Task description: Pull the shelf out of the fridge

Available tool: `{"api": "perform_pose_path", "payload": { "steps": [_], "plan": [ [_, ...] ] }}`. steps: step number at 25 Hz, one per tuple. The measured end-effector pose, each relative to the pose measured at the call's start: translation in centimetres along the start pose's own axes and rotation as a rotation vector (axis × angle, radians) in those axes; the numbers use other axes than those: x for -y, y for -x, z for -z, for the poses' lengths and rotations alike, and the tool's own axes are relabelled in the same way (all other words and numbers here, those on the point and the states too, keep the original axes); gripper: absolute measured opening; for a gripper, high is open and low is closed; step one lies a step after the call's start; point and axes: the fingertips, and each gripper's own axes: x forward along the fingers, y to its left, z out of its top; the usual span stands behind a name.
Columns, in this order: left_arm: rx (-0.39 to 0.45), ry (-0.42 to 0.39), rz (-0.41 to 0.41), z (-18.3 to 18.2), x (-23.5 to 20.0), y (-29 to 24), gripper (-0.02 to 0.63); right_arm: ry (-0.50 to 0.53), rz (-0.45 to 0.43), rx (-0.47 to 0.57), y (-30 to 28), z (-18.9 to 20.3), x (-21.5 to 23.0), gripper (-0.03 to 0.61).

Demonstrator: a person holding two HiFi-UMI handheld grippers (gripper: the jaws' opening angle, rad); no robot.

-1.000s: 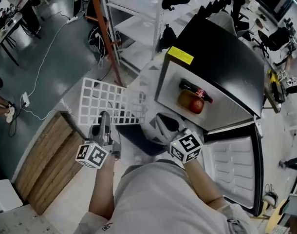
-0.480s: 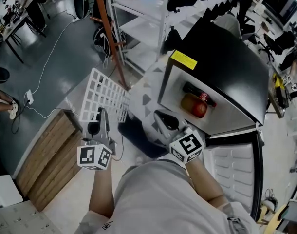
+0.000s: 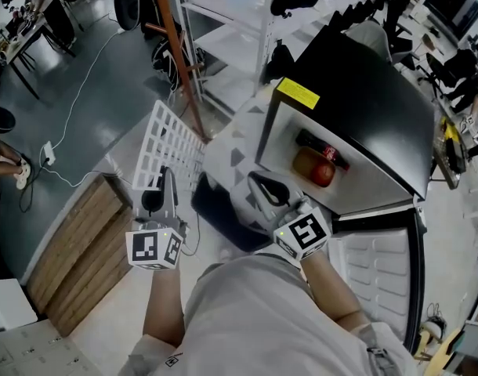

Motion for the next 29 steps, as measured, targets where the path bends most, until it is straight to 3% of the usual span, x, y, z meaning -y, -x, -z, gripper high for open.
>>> {"api": "perform_pose_path", "payload": {
  "steps": [23,29],
  "plan": [
    [-0.013,-0.008,0.010,0.3,0.1,1.8,0.034,-0.016,0.043,-0.016,1.8,0.6,-0.4,0.003],
    [-0.016,0.022,0.006,0.3,0.1,2.2,0.034,-0.021,0.043,-0.018,2.3,0.6,-0.7,0.003]
  ]
}}
